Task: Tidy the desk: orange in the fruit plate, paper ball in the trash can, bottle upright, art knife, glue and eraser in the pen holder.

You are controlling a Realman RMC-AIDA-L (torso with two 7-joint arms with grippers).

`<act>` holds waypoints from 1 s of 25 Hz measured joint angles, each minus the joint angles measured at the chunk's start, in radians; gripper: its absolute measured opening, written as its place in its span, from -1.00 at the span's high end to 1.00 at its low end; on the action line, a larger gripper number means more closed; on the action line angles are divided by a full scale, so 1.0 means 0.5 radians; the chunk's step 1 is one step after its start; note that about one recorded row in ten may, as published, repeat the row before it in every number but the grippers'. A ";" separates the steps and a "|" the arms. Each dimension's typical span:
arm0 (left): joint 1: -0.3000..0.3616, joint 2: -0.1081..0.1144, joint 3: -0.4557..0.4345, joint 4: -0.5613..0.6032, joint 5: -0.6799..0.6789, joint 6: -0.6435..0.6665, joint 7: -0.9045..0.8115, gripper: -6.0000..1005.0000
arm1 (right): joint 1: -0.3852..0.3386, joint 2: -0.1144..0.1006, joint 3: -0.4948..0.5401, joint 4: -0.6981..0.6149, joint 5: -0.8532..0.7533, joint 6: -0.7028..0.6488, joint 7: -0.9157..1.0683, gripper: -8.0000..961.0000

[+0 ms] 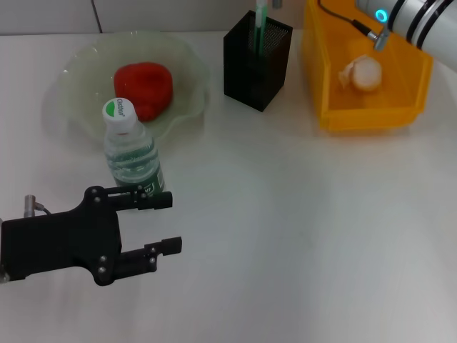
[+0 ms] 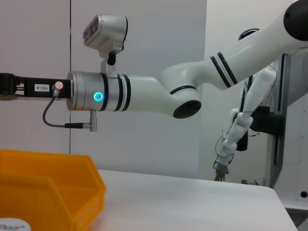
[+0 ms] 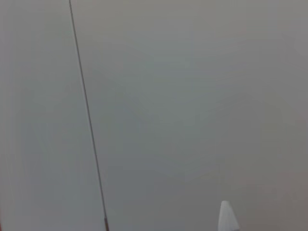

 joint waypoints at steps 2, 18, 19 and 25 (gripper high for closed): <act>-0.002 -0.003 0.001 0.000 0.003 -0.003 0.000 -0.18 | 0.029 0.001 -0.001 0.048 0.003 0.010 -0.016 0.71; -0.007 -0.020 0.012 -0.005 0.008 -0.002 0.025 -0.19 | 0.101 0.001 -0.053 0.103 -0.017 0.139 -0.023 0.71; -0.007 -0.021 0.012 -0.005 0.008 -0.002 0.025 -0.19 | 0.108 0.001 -0.062 0.105 -0.018 0.150 -0.023 0.71; -0.007 -0.025 0.013 -0.005 0.008 -0.001 0.026 -0.19 | 0.134 0.001 -0.145 0.103 -0.020 0.196 -0.024 0.71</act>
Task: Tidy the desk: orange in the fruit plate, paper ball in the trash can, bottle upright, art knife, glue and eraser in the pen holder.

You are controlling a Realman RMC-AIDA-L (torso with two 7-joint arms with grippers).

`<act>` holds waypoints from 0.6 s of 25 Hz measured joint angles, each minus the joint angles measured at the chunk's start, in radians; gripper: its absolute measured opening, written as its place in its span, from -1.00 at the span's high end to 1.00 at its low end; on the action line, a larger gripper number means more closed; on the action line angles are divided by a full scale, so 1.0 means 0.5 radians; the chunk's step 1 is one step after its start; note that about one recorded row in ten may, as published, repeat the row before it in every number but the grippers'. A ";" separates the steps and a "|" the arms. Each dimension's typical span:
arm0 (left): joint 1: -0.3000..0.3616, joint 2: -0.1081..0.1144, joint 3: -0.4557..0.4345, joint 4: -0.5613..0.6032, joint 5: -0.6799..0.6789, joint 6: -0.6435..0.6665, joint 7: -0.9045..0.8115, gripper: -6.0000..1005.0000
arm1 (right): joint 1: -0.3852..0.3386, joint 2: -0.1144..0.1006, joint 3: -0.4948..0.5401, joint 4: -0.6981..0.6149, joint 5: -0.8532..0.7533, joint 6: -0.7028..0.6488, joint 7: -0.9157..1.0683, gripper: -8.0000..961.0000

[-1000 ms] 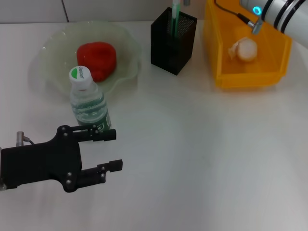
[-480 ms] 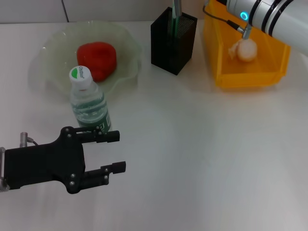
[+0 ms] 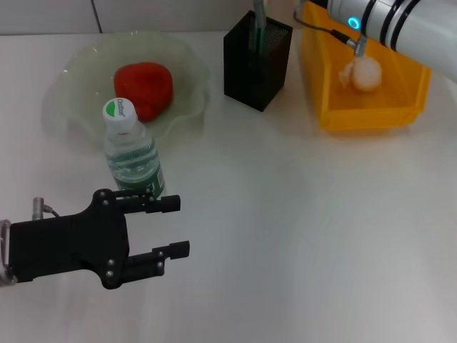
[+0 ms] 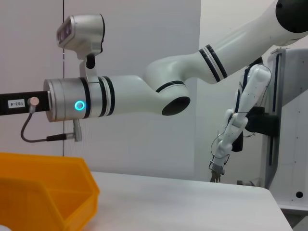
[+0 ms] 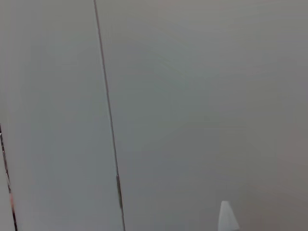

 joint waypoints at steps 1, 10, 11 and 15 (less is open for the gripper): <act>0.000 -0.002 0.000 0.000 0.000 0.000 0.000 -0.19 | 0.006 0.000 -0.009 0.000 0.000 0.007 0.000 0.71; 0.000 -0.006 0.000 0.001 0.003 0.000 0.010 -0.19 | 0.034 0.000 -0.064 -0.005 0.000 0.063 0.000 0.70; 0.000 -0.007 0.000 0.001 0.003 0.000 0.013 -0.19 | 0.035 0.000 -0.064 -0.005 0.000 0.068 0.000 0.70; 0.000 -0.009 0.000 0.001 0.003 0.000 0.029 -0.19 | 0.027 0.000 -0.064 -0.005 0.001 0.074 0.001 0.66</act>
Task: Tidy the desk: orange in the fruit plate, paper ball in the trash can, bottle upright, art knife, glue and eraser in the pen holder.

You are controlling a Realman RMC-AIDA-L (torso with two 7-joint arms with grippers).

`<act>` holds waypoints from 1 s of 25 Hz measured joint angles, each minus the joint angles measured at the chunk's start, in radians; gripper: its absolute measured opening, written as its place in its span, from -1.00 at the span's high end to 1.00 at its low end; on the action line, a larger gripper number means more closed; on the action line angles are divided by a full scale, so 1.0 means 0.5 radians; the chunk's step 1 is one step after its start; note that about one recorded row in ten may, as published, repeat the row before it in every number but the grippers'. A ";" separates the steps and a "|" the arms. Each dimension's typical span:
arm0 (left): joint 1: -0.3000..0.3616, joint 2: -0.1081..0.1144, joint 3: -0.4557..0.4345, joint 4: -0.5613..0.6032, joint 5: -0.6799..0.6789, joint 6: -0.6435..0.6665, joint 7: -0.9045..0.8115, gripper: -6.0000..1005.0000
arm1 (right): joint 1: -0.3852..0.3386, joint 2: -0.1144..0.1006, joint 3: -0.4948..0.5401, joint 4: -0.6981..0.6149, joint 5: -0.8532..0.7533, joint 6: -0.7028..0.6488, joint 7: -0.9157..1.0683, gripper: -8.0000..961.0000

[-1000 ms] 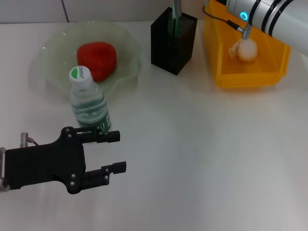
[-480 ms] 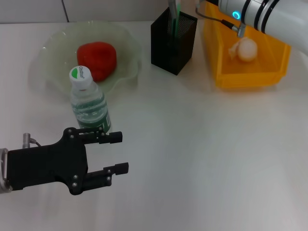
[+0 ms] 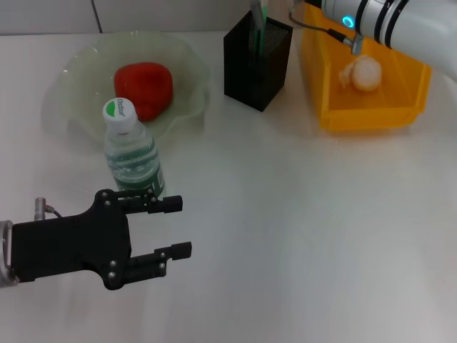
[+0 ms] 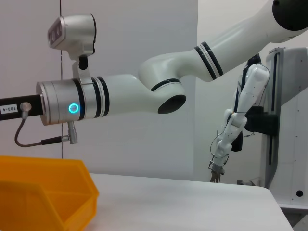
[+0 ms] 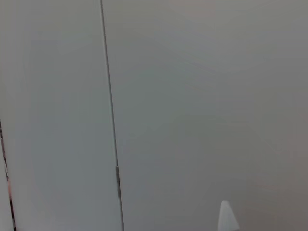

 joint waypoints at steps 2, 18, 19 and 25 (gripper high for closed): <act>0.000 0.000 0.000 0.000 0.000 0.000 0.000 -0.19 | -0.005 0.000 0.000 -0.001 0.005 0.000 0.000 0.63; 0.000 -0.004 0.018 0.000 0.000 0.000 0.000 -0.20 | -0.038 0.003 0.014 -0.017 0.018 -0.071 0.049 0.33; 0.000 -0.004 0.019 0.000 0.000 0.000 0.000 -0.20 | -0.068 0.001 -0.001 -0.036 0.006 -0.134 0.087 0.32; -0.008 -0.002 0.017 0.000 0.000 0.012 -0.046 -0.20 | -0.797 -0.015 -0.224 -0.780 -0.355 -0.794 1.031 0.11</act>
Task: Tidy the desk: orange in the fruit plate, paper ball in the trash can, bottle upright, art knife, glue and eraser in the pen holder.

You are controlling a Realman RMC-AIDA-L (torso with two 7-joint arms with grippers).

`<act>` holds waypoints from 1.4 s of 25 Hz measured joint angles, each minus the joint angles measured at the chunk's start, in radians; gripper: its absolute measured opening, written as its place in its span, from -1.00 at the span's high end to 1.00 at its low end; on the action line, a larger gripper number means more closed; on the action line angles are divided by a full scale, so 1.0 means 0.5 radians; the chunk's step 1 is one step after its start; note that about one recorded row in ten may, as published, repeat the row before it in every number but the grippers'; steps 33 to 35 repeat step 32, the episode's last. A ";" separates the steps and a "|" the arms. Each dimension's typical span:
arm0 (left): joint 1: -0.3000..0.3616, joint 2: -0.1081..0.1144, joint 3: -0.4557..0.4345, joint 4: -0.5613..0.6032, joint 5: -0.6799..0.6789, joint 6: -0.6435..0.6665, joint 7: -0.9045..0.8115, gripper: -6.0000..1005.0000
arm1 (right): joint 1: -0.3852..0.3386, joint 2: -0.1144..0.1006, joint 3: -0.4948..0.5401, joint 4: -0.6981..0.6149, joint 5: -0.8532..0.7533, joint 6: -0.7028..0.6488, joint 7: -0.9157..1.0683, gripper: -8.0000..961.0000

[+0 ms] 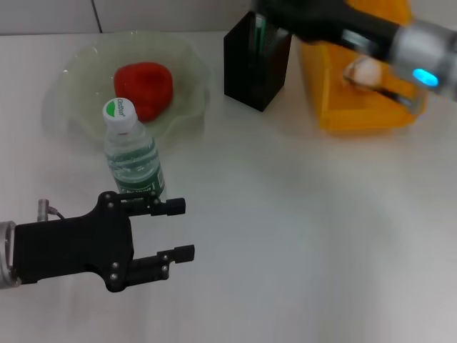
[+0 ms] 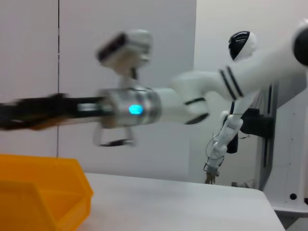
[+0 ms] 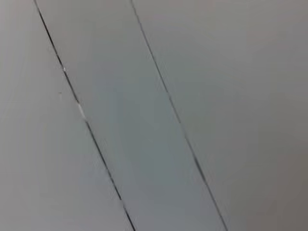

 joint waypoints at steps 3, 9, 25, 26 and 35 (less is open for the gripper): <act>-0.015 -0.001 0.009 0.001 0.000 -0.003 -0.059 -0.20 | -0.453 0.016 0.012 -0.387 0.024 -0.317 0.271 -0.04; -0.075 -0.016 0.008 0.002 0.095 -0.040 -0.210 -0.19 | -0.932 0.013 0.206 -0.525 -0.057 -1.166 -0.064 -0.53; -0.093 -0.029 0.008 -0.009 0.202 -0.104 -0.312 -0.18 | -1.005 0.014 0.380 -0.350 -0.898 -1.385 -0.770 -0.66; -0.092 -0.029 0.008 -0.010 0.202 -0.103 -0.315 -0.18 | -1.003 0.014 0.380 -0.349 -0.899 -1.386 -0.777 -0.66; -0.089 -0.032 0.008 -0.023 0.199 -0.098 -0.342 -0.18 | -0.967 0.010 0.381 -0.330 -0.903 -1.389 -0.797 -0.66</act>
